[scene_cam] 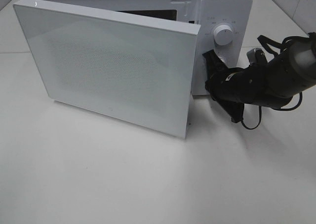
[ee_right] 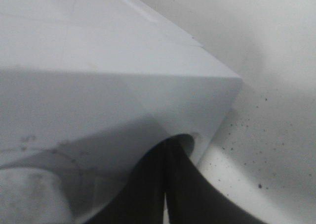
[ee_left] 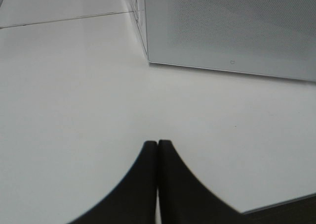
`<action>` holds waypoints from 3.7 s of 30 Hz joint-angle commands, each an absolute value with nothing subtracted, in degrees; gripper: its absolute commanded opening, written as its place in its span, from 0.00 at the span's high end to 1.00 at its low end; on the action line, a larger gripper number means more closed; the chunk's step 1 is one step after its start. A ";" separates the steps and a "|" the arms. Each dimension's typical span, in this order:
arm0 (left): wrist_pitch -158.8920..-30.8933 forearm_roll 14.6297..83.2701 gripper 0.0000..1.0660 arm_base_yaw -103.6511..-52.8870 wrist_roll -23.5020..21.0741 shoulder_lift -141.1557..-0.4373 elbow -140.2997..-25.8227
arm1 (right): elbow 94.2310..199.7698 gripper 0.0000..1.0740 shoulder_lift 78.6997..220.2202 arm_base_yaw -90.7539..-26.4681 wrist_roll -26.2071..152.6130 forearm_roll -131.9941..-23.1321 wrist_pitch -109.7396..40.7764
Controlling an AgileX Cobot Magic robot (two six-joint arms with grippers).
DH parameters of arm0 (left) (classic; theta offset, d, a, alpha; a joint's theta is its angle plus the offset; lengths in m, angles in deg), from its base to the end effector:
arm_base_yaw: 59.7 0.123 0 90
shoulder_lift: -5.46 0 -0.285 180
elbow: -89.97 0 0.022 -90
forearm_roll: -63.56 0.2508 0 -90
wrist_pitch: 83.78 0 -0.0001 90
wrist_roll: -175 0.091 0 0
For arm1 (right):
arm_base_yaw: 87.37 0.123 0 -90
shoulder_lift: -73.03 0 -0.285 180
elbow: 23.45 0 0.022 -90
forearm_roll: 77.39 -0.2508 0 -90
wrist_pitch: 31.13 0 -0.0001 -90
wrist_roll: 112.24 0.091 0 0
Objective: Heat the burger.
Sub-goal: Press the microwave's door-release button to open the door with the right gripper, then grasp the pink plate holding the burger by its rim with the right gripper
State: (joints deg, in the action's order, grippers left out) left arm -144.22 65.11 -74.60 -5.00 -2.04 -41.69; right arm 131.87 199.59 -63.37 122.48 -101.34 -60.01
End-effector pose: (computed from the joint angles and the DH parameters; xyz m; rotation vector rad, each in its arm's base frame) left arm -0.0051 0.0036 0.2789 0.2621 2.0147 -0.1317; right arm 0.3573 0.1396 0.0920 1.0985 1.9844 0.7688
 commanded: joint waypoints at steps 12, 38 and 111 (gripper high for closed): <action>-143.36 65.22 1.00 -74.49 -5.00 -0.90 -41.46 | 134.91 1.00 197.02 -62.91 119.50 -96.53 -75.71; -143.36 65.22 1.00 -74.49 -5.00 -0.90 -41.46 | 117.32 0.95 178.22 -62.91 86.44 -94.18 -56.97; -143.36 65.22 1.00 -74.49 -5.00 -0.90 -41.46 | 142.82 0.41 179.20 -60.96 25.99 -95.96 5.08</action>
